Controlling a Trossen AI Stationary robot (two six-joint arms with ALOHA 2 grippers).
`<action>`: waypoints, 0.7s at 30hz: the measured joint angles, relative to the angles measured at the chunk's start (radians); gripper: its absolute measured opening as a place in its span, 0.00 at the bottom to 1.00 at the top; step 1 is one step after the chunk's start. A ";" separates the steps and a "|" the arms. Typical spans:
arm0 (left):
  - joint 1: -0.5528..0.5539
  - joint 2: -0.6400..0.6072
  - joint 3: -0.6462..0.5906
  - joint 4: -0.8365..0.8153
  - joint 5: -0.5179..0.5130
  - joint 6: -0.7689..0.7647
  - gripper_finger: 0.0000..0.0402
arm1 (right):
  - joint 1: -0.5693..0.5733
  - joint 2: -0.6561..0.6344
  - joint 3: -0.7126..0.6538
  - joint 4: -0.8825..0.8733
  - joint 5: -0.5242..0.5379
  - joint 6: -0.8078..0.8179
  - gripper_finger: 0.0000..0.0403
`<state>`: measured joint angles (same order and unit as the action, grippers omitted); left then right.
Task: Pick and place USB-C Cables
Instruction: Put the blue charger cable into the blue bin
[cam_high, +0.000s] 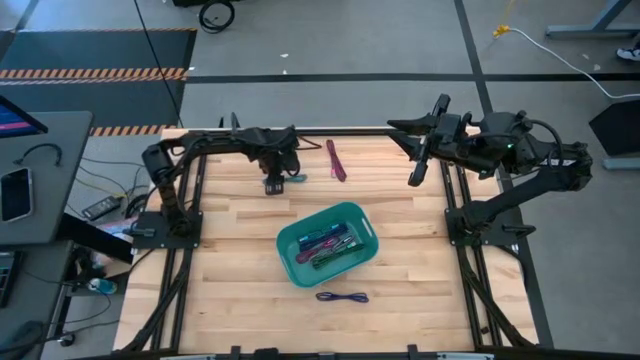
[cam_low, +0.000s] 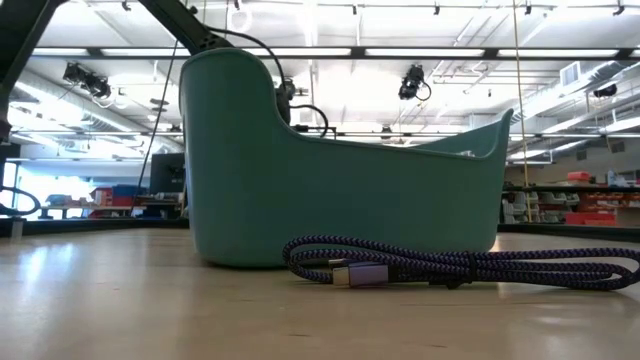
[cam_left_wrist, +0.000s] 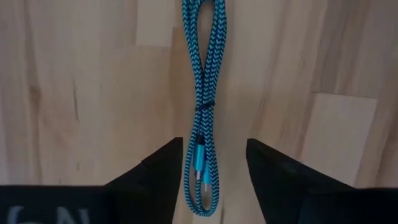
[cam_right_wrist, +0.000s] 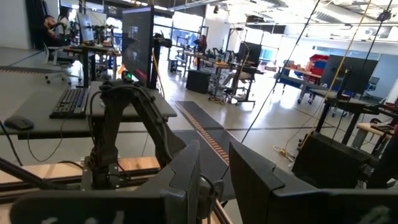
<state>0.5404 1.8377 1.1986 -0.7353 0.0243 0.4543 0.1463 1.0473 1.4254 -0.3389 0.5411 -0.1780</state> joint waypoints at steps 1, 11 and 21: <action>0.000 0.004 0.000 0.001 0.001 -0.005 0.48 | 0.000 0.000 0.000 0.000 0.000 0.000 0.23; 0.002 0.014 0.000 0.034 0.000 -0.018 0.60 | 0.001 0.000 0.000 -0.007 -0.003 0.000 0.23; 0.002 0.090 0.000 0.049 0.017 -0.044 0.58 | 0.001 0.000 0.000 -0.008 -0.008 0.002 0.23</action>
<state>0.5423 1.9274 1.1982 -0.6866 0.0408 0.4101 0.1474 1.0473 1.4254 -0.3473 0.5333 -0.1758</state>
